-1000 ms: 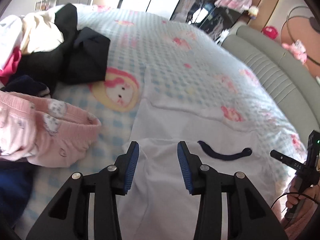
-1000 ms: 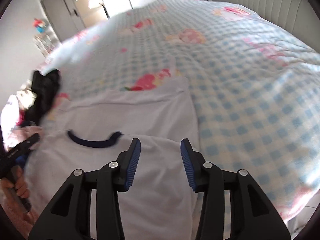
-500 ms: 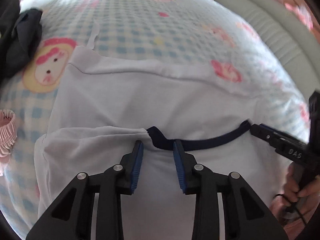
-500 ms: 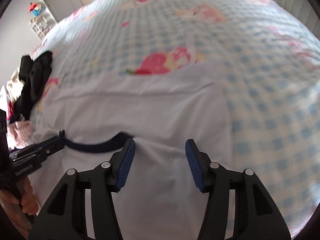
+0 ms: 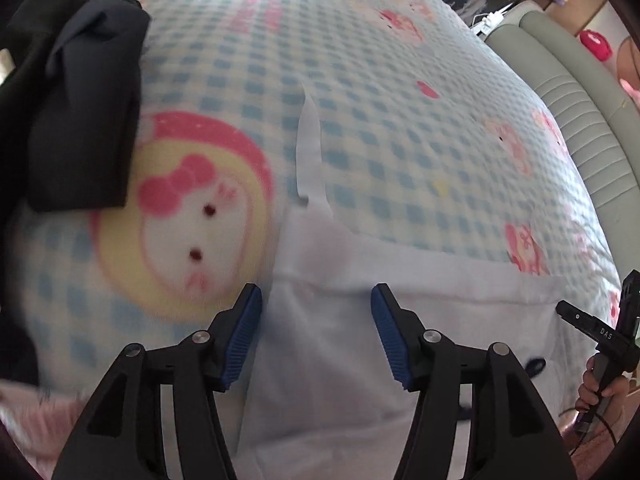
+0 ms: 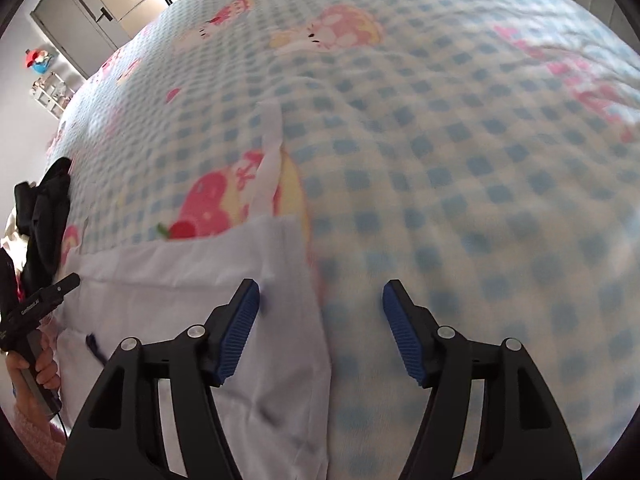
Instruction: Fold clothes
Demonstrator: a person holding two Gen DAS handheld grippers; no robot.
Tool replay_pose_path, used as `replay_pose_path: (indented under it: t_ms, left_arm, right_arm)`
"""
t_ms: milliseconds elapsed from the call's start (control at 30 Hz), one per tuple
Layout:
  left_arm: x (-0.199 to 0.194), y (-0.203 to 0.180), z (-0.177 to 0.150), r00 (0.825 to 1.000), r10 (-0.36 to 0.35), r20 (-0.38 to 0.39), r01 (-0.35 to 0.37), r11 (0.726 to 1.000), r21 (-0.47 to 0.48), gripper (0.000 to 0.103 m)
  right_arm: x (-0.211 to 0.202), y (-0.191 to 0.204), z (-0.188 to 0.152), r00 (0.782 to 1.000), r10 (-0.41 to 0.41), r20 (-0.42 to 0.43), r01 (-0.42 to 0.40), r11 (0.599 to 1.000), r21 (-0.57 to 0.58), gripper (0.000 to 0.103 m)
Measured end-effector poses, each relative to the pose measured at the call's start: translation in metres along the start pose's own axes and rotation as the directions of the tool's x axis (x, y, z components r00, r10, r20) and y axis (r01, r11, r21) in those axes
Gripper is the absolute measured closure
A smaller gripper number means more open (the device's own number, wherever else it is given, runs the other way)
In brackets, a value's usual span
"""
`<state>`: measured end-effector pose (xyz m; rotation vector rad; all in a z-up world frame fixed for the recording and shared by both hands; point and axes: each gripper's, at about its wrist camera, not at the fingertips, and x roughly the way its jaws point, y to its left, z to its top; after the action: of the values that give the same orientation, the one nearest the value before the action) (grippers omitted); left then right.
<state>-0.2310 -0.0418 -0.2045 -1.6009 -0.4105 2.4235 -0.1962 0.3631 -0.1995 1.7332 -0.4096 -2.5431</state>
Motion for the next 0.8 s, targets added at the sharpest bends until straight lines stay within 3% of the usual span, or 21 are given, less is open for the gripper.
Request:
replay_pose_path:
  t_ms: [67,100,133,167,267,367,467,567,667,800]
  left_arm:
    - [0.01,-0.001,0.008,1.0,-0.001,-0.009,0.001,1.0,-0.003,0.043]
    - [0.011,-0.003,0.009,1.0,-0.006,-0.008,0.006,1.0,0.001,0.056]
    - [0.007,-0.009,0.01,1.0,-0.023,0.001,0.023,0.999,0.023,0.072]
    - [0.003,-0.014,0.01,0.999,-0.039,0.012,0.039,0.998,0.046,0.092]
    - [-0.031,-0.034,0.003,0.993,-0.077,0.092,0.064,0.988,0.138,0.095]
    - [-0.071,-0.047,-0.004,0.979,-0.119,0.169,0.087,0.979,0.183,0.095]
    - [-0.117,-0.052,-0.023,0.959,-0.158,0.236,0.106,0.97,0.219,0.095]
    - [-0.157,-0.039,-0.059,0.945,-0.177,0.274,0.11,0.964,0.243,0.095]
    - [-0.188,-0.022,-0.099,0.937,-0.189,0.293,0.113,0.96,0.256,0.095]
    - [-0.175,0.01,-0.142,0.968,-0.133,0.213,0.083,0.97,0.229,0.095]
  right_arm:
    - [0.022,-0.004,0.01,0.998,0.026,-0.053,-0.025,0.999,0.02,0.026]
    - [0.029,-0.004,0.012,0.996,0.056,-0.071,-0.055,0.998,0.025,0.034]
    - [0.027,-0.002,0.013,0.995,0.079,-0.062,-0.079,0.997,0.01,0.046]
    - [0.024,0.001,0.014,0.993,0.102,-0.052,-0.103,0.995,-0.007,0.066]
    - [-0.009,0.012,0.01,0.984,0.179,0.014,-0.178,0.982,-0.063,0.092]
    - [-0.05,0.025,-0.002,0.966,0.247,0.079,-0.24,0.967,-0.089,0.092]
    - [-0.097,0.047,-0.031,0.951,0.28,0.133,-0.253,0.949,-0.189,0.092]
    - [-0.135,0.062,-0.079,0.942,0.295,0.162,-0.247,0.933,-0.264,0.092]
    - [-0.142,0.06,-0.131,0.946,0.301,0.122,-0.259,0.926,-0.275,0.092]
    - [-0.113,0.048,-0.187,0.973,0.232,0.014,-0.222,0.945,-0.241,0.092]
